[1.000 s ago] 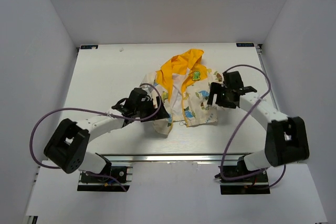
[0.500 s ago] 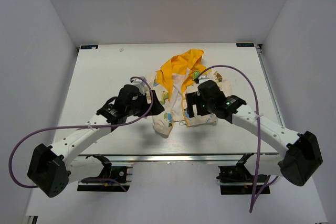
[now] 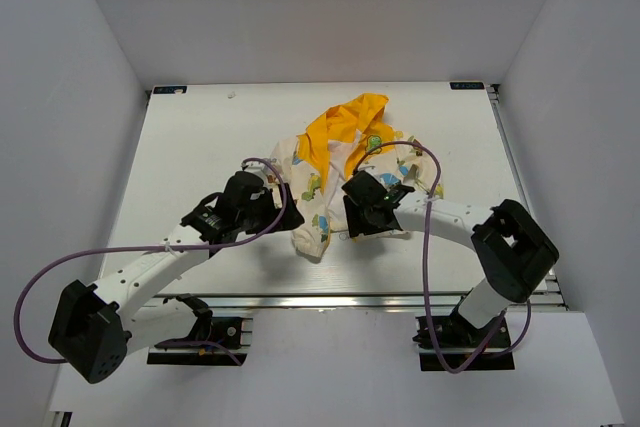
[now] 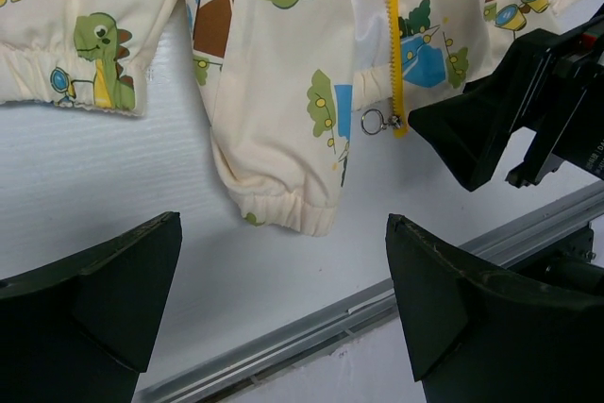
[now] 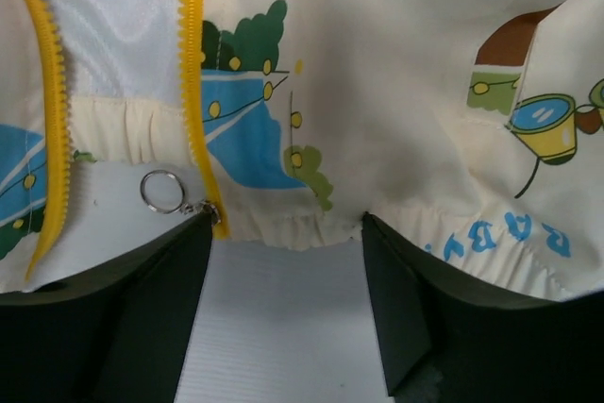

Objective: Zip up the jacket

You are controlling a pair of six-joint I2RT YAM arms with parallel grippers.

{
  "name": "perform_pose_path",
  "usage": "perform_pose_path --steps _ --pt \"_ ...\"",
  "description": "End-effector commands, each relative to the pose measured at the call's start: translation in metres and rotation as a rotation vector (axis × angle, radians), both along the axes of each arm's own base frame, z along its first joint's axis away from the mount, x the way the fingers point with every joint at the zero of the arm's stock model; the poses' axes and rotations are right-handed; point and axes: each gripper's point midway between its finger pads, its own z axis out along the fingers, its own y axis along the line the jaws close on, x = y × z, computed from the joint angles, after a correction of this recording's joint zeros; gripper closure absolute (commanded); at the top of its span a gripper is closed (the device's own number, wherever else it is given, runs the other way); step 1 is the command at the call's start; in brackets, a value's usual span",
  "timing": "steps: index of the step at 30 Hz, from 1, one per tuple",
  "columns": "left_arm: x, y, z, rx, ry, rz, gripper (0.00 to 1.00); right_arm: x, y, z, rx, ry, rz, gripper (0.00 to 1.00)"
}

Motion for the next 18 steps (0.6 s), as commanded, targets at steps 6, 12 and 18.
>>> perform_pose_path --steps 6,12,18 --pt "-0.002 0.002 0.005 0.003 -0.010 0.009 0.02 0.014 -0.012 -0.023 -0.059 -0.047 -0.147 0.31" --pt "-0.003 0.006 0.008 0.004 -0.021 0.020 0.02 0.008 -0.017 -0.038 -0.098 -0.008 -0.172 0.29" --pt "-0.003 0.007 0.009 0.007 -0.019 0.028 0.02 -0.006 -0.037 -0.049 -0.161 0.024 -0.210 0.51"
